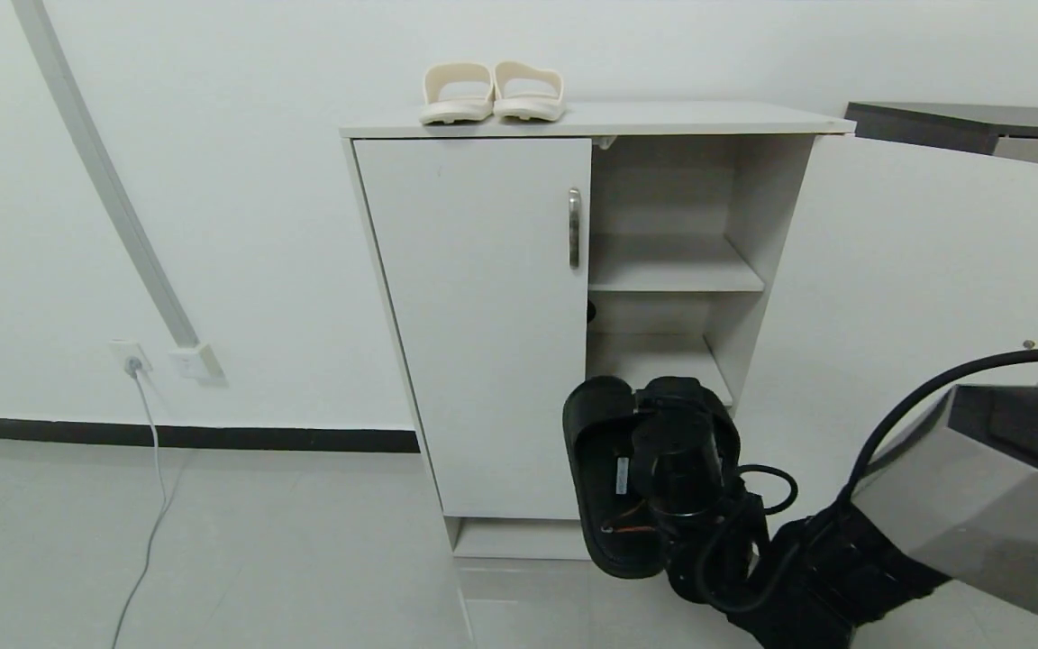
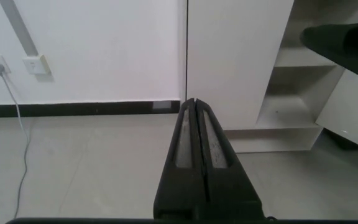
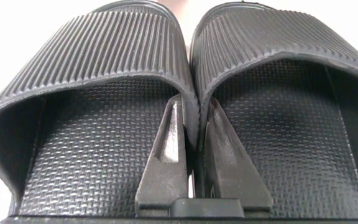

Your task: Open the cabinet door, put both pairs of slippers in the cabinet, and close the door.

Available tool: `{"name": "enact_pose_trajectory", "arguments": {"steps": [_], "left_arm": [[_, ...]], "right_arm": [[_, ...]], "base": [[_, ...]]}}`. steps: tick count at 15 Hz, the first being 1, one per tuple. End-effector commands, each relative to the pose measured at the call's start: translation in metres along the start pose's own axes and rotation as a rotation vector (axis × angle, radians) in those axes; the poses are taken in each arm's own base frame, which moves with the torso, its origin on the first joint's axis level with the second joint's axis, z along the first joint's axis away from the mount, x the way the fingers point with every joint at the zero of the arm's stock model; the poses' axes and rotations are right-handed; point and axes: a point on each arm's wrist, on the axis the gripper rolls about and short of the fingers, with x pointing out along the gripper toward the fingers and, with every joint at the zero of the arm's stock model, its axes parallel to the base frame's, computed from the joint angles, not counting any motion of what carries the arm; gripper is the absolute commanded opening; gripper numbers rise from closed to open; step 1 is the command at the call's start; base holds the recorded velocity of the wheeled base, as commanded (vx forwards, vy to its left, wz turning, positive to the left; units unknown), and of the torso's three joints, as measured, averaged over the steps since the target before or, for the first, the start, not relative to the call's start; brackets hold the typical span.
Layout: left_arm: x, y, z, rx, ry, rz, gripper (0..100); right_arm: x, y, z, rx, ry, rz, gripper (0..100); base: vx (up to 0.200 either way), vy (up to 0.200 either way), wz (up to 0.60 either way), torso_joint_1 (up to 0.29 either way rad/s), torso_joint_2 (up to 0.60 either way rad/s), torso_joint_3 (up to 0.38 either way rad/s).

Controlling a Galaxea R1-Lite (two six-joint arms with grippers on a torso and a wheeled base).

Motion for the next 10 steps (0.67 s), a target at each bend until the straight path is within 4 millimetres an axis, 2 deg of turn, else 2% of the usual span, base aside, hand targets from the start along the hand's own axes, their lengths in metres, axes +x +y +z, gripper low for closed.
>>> {"name": "enact_pose_trajectory", "arguments": {"steps": [1, 4, 10], "left_arm": [[0.0, 0.0, 0.0, 0.001, -0.001, -0.002, 0], [0.0, 0.0, 0.0, 0.001, -0.001, -0.002, 0], [0.0, 0.0, 0.0, -0.001, -0.001, -0.002, 0]], "right_arm": [[0.021, 0.006, -0.017, -0.001, 0.019, -0.058, 0], [0.033, -0.006, -0.018, 0.007, 0.023, -0.102, 0], [0.039, -0.012, -0.027, -0.009, 0.039, -0.128, 0]], "base": [[0.0, 0.0, 0.0, 0.0, 0.0, 0.0], [0.0, 0.0, 0.0, 0.0, 0.0, 0.0], [0.0, -0.2, 0.0, 0.005, 0.0, 0.004]]}}
